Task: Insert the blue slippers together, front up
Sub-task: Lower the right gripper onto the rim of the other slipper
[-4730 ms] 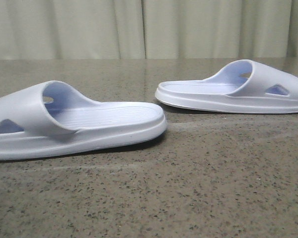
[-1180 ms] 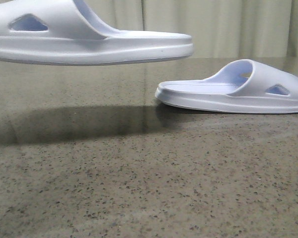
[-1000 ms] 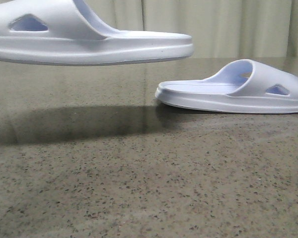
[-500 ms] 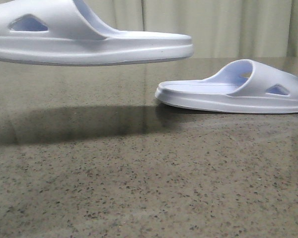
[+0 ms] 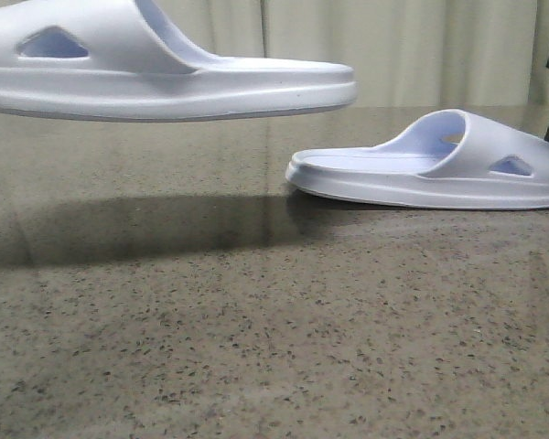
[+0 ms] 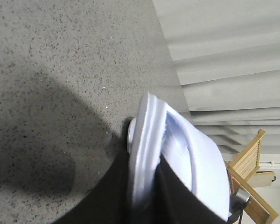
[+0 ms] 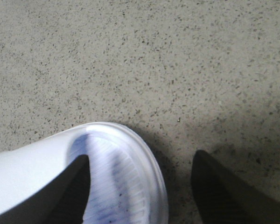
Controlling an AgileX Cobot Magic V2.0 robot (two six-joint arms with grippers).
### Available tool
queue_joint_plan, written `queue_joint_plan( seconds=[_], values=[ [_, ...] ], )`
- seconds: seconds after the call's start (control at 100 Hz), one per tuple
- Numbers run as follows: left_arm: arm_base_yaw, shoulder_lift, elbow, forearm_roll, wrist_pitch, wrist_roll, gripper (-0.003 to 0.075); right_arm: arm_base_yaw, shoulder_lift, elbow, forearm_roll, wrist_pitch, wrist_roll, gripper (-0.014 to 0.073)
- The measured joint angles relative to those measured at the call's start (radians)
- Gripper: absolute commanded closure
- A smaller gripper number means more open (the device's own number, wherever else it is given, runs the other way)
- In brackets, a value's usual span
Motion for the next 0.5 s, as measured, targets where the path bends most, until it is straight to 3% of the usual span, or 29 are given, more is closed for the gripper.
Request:
queue_joint_plan(
  seconds=[0.5],
  values=[
    [0.000, 0.000, 0.000, 0.000, 0.001, 0.000, 0.0704, 0.000, 0.059, -0.010, 0.038, -0.021, 0.000, 0.0190]
  ],
)
